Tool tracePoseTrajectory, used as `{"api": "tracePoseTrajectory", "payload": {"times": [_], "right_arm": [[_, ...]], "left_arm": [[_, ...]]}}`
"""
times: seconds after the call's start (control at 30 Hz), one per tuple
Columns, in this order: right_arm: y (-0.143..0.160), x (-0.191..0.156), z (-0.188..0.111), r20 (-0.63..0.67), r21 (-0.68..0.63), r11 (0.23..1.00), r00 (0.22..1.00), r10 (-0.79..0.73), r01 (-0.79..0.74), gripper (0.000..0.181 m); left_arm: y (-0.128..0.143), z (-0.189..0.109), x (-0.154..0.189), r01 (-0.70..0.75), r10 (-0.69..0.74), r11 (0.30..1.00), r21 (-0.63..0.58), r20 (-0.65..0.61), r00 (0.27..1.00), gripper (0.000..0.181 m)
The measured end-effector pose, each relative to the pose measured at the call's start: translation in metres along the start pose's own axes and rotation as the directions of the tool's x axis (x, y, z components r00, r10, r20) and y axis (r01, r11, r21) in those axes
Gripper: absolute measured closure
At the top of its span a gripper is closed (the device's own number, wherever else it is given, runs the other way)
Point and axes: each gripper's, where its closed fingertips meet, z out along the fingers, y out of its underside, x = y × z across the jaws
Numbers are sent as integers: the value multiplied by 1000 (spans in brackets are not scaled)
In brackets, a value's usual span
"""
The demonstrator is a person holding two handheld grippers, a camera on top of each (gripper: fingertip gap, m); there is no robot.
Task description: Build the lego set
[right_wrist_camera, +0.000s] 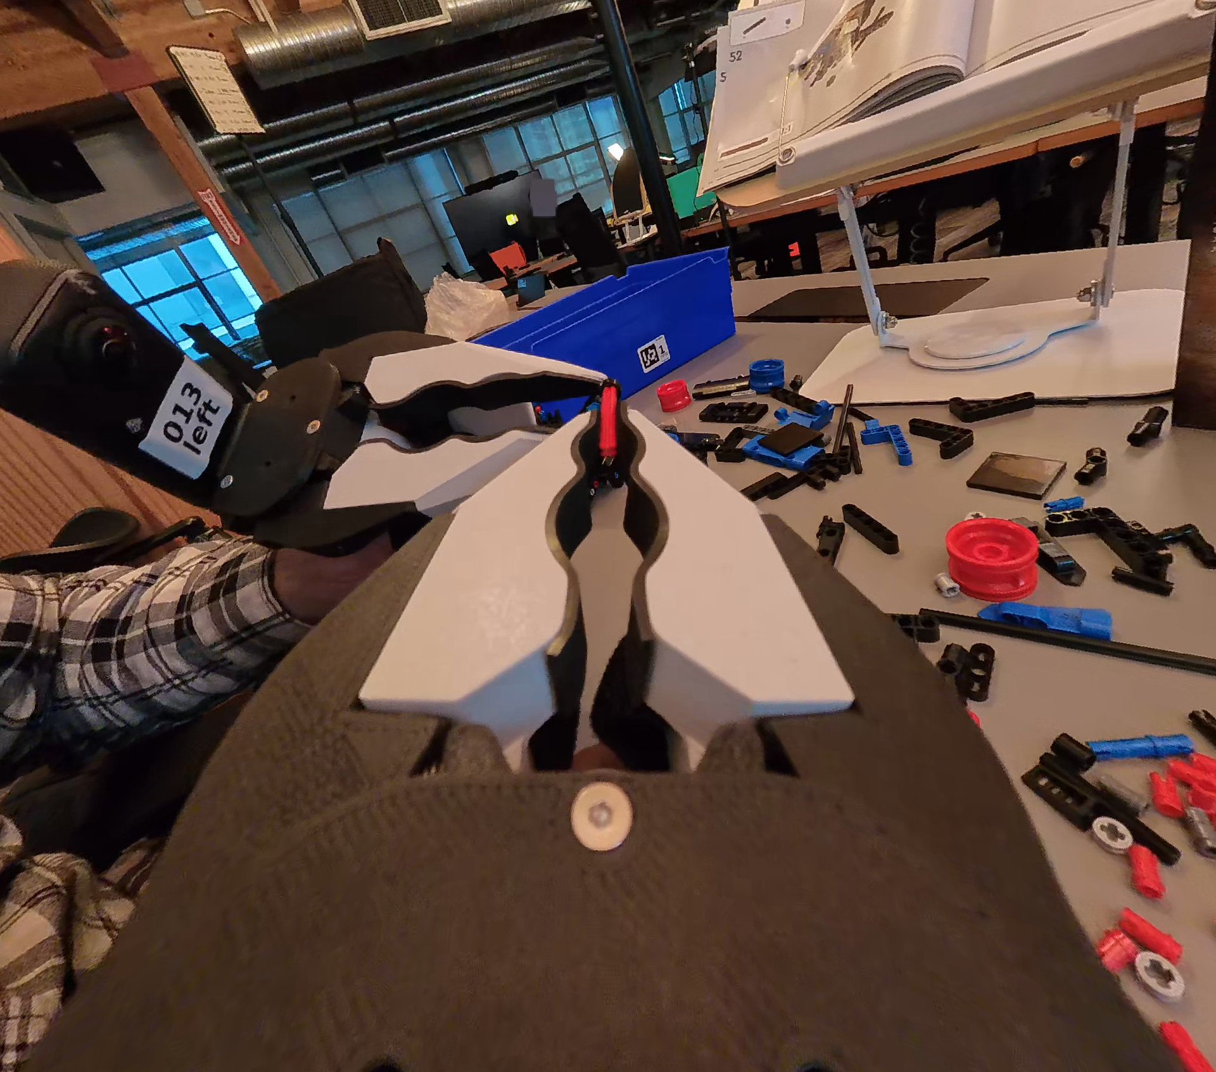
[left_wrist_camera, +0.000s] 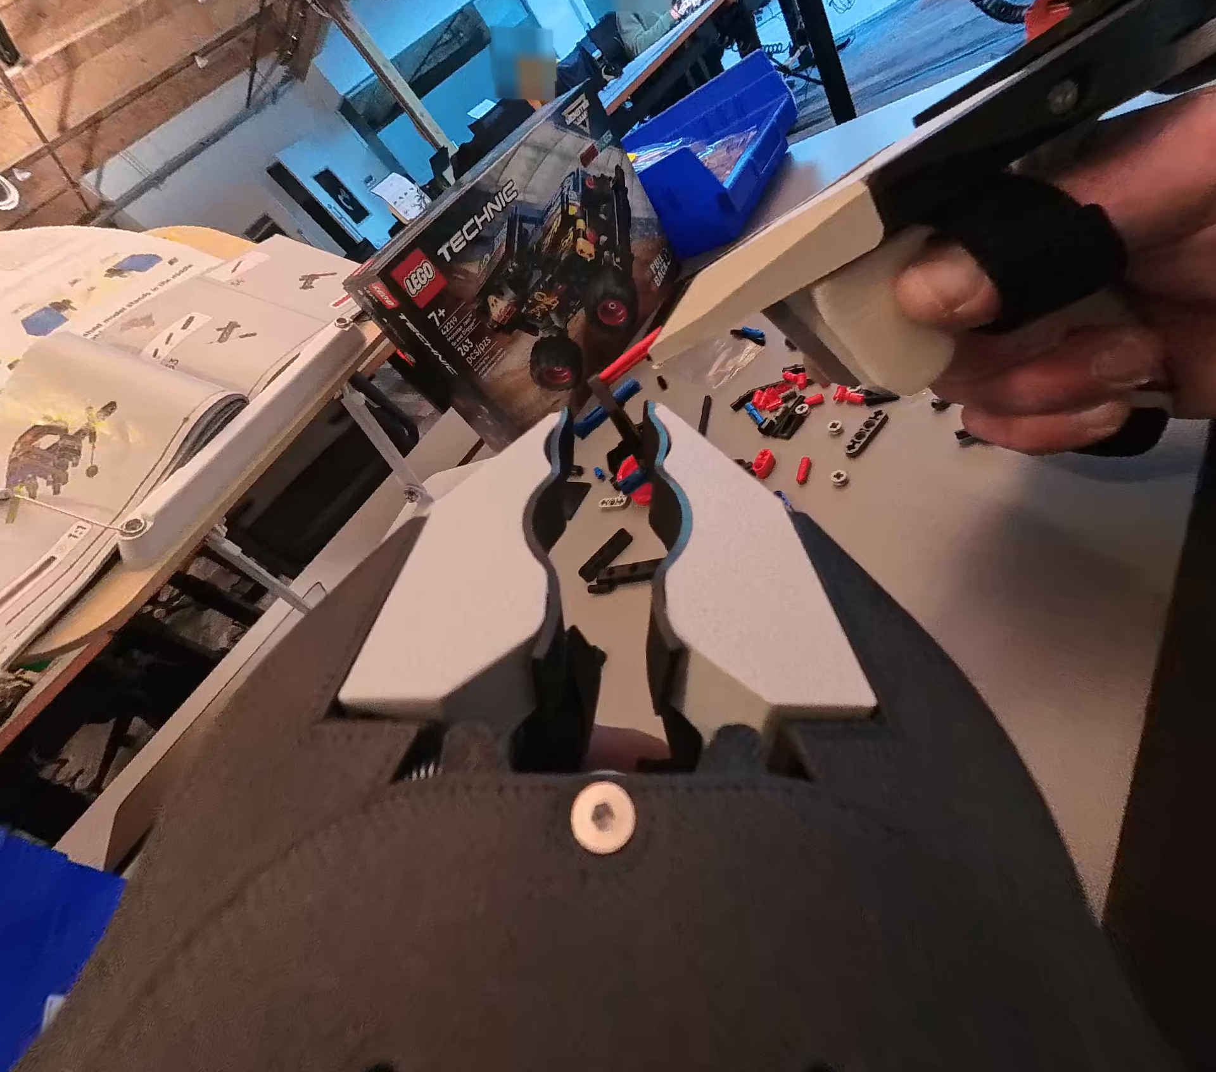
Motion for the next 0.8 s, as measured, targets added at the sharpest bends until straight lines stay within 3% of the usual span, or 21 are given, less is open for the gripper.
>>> {"api": "tracePoseTrajectory", "payload": {"times": [0.23, 0.4, 0.5, 0.6, 0.7, 0.8], "right_arm": [[3, -2, 1, 6, -19, 1000, 1000, -7, 7, 181], [1, 1, 1, -6, -7, 1000, 1000, -4, 4, 181], [-4, 6, -2, -34, 17, 1000, 999, -7, 8, 181], [-6, 8, -4, -47, 26, 1000, 999, -14, 15, 181], [-5, 9, -3, -61, 21, 999, 997, -35, 37, 181], [-5, 10, -4, -81, 15, 998, 995, -58, 59, 181]], "left_arm": [[-3, -2, 3, -77, 77, 997, 13, -2, 997, 172], [-4, 1, 2, -45, 45, 999, 16, 2, 999, 170], [-3, 0, -1, -19, 19, 1000, 9, 16, 1000, 148], [3, 1, 2, 20, -21, 999, -25, -11, 1000, 153], [6, 4, 10, 42, -45, 998, -50, -58, 997, 169], [8, 7, 12, 45, -50, 996, -74, -63, 997, 170]]}}
